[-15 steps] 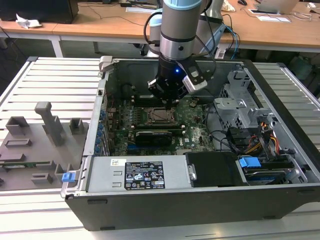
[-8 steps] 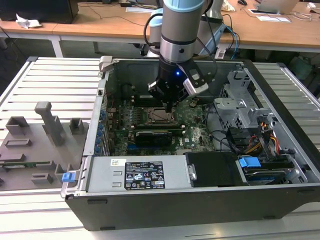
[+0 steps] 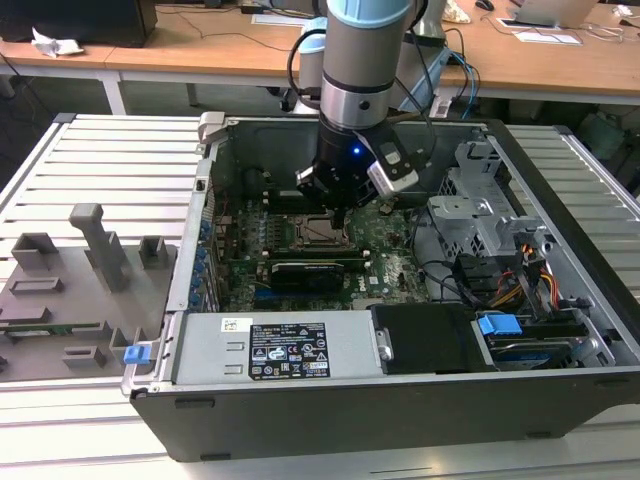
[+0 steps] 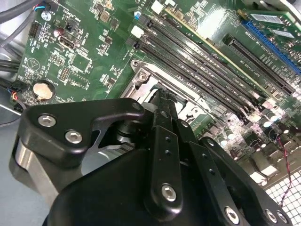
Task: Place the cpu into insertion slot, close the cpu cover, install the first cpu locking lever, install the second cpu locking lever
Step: 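Install the second cpu locking lever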
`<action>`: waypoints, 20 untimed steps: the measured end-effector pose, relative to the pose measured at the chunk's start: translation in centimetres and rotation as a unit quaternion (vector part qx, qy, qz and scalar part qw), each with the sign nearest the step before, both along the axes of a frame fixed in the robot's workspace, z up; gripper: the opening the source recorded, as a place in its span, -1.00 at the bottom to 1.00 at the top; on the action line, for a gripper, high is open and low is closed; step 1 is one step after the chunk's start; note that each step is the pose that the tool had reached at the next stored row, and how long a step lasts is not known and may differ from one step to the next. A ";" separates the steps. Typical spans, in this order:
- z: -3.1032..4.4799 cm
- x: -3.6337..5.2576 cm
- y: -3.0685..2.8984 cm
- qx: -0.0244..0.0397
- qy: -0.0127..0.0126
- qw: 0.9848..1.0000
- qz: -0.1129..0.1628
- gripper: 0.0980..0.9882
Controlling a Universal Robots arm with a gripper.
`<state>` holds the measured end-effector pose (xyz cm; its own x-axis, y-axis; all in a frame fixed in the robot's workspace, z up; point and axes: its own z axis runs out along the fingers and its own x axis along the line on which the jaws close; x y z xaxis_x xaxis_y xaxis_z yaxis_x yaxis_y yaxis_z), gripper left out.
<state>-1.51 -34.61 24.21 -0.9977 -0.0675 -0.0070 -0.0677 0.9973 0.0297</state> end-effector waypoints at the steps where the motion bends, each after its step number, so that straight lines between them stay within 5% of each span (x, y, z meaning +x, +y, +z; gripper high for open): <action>1: 0.08 0.01 0.00 0.000 0.000 1.000 0.000 -0.98; 15: 0.30 0.01 -0.87 0.002 0.000 1.000 0.000 -0.98; 17: 0.17 -0.05 -1.83 0.010 0.000 1.000 0.001 -0.98; 20: -0.02 -0.24 -2.07 0.020 0.000 1.000 0.001 -0.98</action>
<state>-1.75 -36.68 24.19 -0.9976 -0.0691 -0.0088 -0.0696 0.9951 0.0704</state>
